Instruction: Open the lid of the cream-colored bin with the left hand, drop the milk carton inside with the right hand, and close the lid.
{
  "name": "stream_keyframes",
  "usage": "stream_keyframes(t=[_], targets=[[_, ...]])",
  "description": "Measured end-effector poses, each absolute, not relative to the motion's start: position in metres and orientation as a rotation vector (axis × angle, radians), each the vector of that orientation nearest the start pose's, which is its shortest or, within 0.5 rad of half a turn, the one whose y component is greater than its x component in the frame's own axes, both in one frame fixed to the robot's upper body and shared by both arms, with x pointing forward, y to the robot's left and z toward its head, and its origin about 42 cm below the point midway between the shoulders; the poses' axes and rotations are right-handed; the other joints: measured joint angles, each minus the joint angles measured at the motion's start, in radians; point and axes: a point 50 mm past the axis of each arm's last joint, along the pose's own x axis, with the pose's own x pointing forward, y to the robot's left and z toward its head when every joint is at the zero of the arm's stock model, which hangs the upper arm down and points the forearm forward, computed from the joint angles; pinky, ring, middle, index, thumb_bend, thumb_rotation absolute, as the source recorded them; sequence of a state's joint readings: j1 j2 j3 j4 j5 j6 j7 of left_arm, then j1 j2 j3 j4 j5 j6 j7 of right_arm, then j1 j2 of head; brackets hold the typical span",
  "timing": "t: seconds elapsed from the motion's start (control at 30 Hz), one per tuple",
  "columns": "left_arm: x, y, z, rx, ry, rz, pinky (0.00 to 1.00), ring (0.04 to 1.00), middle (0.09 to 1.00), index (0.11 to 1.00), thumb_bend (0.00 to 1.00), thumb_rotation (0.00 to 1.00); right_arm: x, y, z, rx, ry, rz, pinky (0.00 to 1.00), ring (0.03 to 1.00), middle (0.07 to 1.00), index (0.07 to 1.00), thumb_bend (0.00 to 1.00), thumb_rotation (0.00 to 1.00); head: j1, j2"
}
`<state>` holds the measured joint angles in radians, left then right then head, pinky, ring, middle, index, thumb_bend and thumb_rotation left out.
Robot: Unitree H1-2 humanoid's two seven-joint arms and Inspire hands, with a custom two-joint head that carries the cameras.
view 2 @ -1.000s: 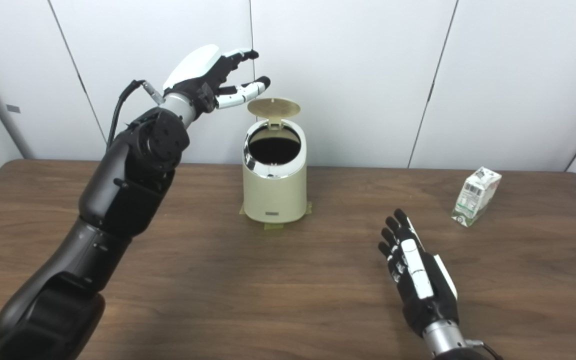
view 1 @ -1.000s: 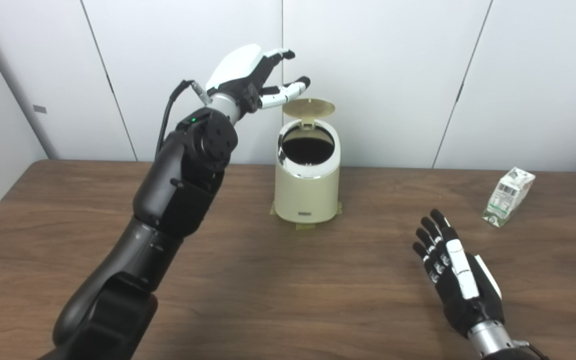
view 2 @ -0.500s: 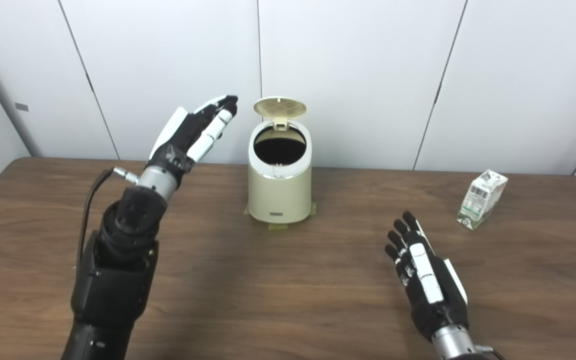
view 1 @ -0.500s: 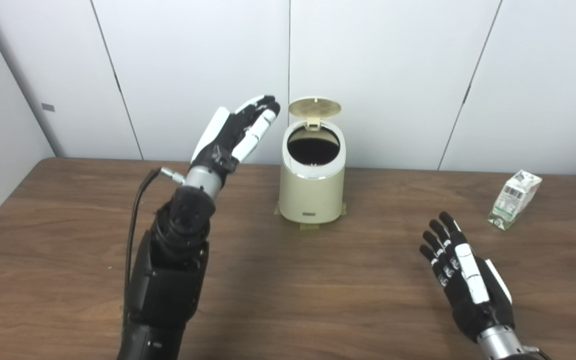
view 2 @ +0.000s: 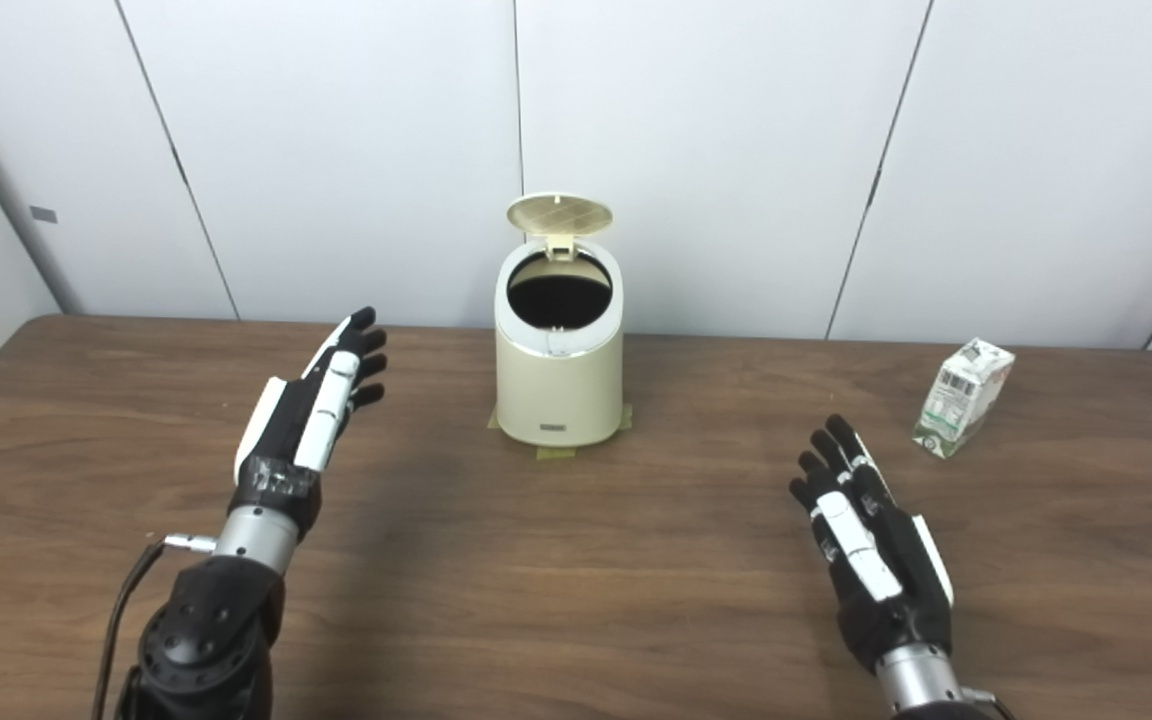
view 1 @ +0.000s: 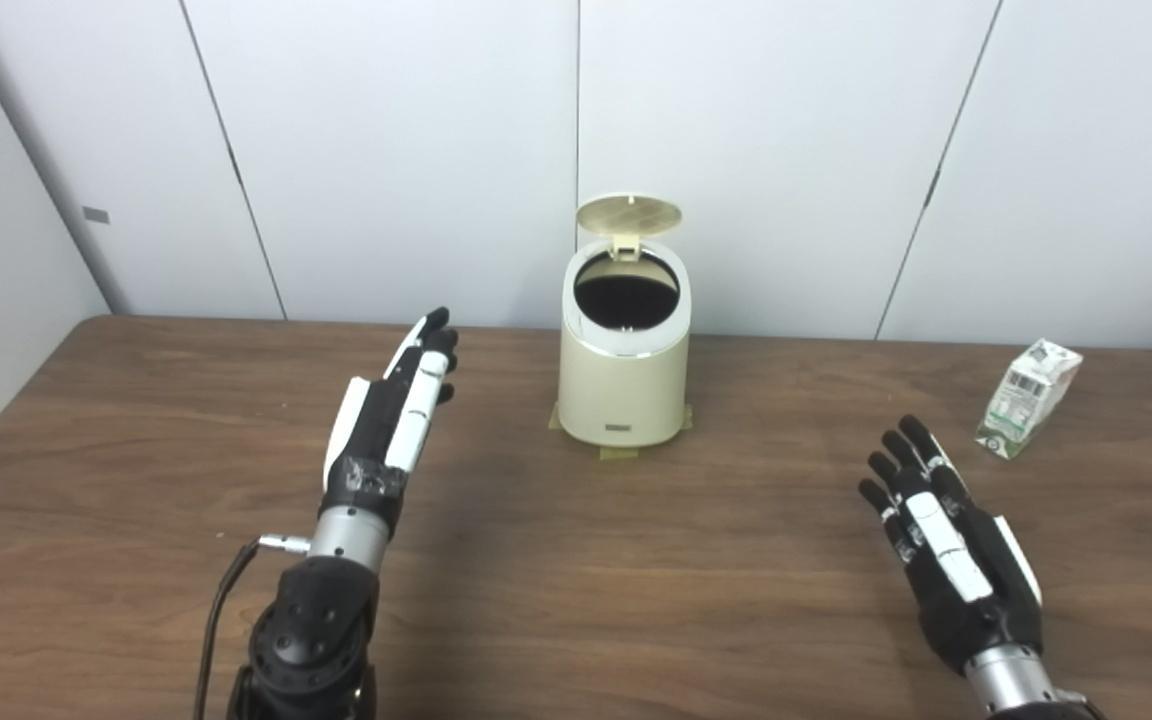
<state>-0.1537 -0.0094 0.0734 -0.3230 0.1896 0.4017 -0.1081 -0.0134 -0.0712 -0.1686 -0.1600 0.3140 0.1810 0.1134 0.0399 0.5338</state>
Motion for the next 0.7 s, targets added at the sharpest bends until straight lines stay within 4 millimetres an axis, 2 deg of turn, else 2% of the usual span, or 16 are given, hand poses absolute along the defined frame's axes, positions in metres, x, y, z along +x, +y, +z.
stream_keyframes(t=[0.03,0.13,0.27,0.4,0.53,0.57,0.7], targets=[[0.311,0.216,0.195,0.141,-0.046,0.003,0.95,0.945,0.960,0.992,0.49,1.00,0.284,-0.271,0.137,0.227,-0.041,0.003,0.95,0.958,0.974,0.938,0.68,0.36,0.000,0.000],[0.300,0.217,0.183,0.081,-0.031,0.013,0.97,0.965,0.972,0.993,0.50,1.00,0.285,-0.280,0.140,0.204,-0.058,-0.008,0.93,0.952,0.969,0.922,0.74,0.27,-0.014,0.005],[0.289,0.215,0.175,0.035,-0.029,0.002,0.98,0.985,0.987,1.000,0.50,1.00,0.285,-0.287,0.143,0.200,-0.071,-0.046,0.85,0.922,0.937,0.891,0.85,0.23,-0.031,0.003],[0.283,0.217,0.171,0.017,-0.038,-0.006,0.99,0.993,0.992,1.000,0.53,1.00,0.285,-0.292,0.146,0.180,-0.079,-0.093,0.78,0.875,0.909,0.862,0.86,0.19,-0.054,0.008],[0.278,0.219,0.168,-0.022,-0.039,-0.007,1.00,0.997,0.995,1.000,0.52,1.00,0.282,-0.292,0.165,0.137,-0.133,-0.131,0.76,0.850,0.889,0.832,0.87,0.17,-0.077,0.005],[0.277,0.218,0.167,-0.033,-0.042,-0.009,1.00,0.999,0.998,1.000,0.52,1.00,0.282,-0.292,0.168,0.135,-0.140,-0.136,0.78,0.867,0.902,0.821,0.86,0.14,-0.077,0.005],[0.274,0.219,0.165,-0.067,-0.053,-0.003,1.00,1.000,1.000,1.000,0.53,1.00,0.280,-0.295,0.172,0.144,-0.139,-0.147,0.80,0.900,0.914,0.819,0.86,0.11,-0.169,0.009]])
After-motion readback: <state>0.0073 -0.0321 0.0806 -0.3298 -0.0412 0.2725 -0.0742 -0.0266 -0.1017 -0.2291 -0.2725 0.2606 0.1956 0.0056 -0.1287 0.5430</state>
